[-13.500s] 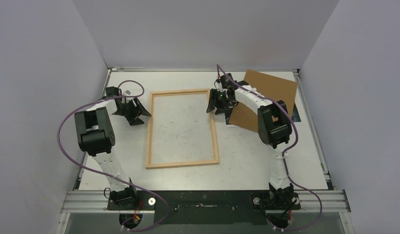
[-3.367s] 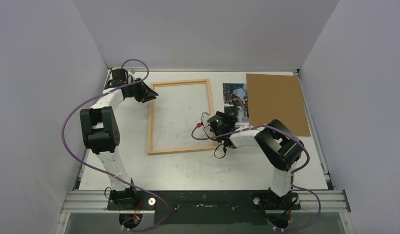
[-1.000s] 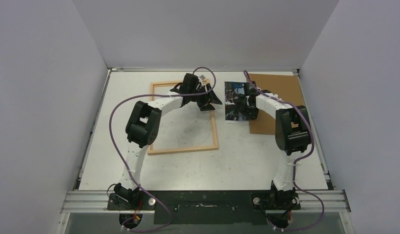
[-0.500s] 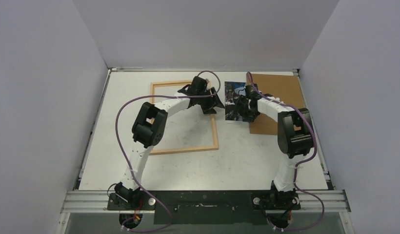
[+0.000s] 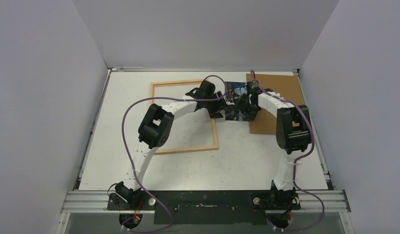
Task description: Put the photo into the frame
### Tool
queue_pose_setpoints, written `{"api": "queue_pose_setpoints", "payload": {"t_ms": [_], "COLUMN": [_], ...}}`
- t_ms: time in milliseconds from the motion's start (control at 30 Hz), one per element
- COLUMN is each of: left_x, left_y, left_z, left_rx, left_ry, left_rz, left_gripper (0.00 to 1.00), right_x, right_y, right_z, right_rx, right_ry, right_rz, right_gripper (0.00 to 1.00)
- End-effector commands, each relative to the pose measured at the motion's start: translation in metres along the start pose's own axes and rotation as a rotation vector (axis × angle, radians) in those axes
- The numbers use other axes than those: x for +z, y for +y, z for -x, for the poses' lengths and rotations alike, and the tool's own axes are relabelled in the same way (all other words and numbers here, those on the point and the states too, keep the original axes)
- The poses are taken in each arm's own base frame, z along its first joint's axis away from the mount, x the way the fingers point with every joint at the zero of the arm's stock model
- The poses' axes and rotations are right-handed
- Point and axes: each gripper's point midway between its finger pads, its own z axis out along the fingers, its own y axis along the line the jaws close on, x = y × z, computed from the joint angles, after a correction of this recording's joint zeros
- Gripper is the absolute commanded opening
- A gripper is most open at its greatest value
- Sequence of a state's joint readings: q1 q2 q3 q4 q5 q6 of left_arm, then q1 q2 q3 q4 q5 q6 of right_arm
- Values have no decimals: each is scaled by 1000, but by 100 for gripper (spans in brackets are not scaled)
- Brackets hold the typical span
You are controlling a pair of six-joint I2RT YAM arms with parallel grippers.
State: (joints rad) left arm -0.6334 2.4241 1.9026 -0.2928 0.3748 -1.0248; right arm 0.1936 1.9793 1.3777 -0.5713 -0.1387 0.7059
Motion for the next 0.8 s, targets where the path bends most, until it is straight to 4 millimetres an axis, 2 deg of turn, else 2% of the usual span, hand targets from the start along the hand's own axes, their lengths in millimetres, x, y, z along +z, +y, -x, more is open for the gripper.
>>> {"api": "queue_pose_setpoints", "payload": {"t_ms": [0,200,533,767], "left_x": [24,28,44,42], "left_y": [41,49,40,13], "left_z": [-18,-31,-47,-45], "left_rx": [-52,-52,-96,-73], "left_ry": [37,59,162,160], "left_rz": [96,137,63,-95], "left_gripper": [55,56,50,50], "right_x": [7,19,32,37], "right_y": [-27,-32,-36,-38], "right_z": [-7,-13,-21,-27], "right_rx": [35,62,92,103], "right_ry": [62,92,143,183], "right_rz": [-112,-124,-107,-71], "right_gripper": [53,53,53,54]}}
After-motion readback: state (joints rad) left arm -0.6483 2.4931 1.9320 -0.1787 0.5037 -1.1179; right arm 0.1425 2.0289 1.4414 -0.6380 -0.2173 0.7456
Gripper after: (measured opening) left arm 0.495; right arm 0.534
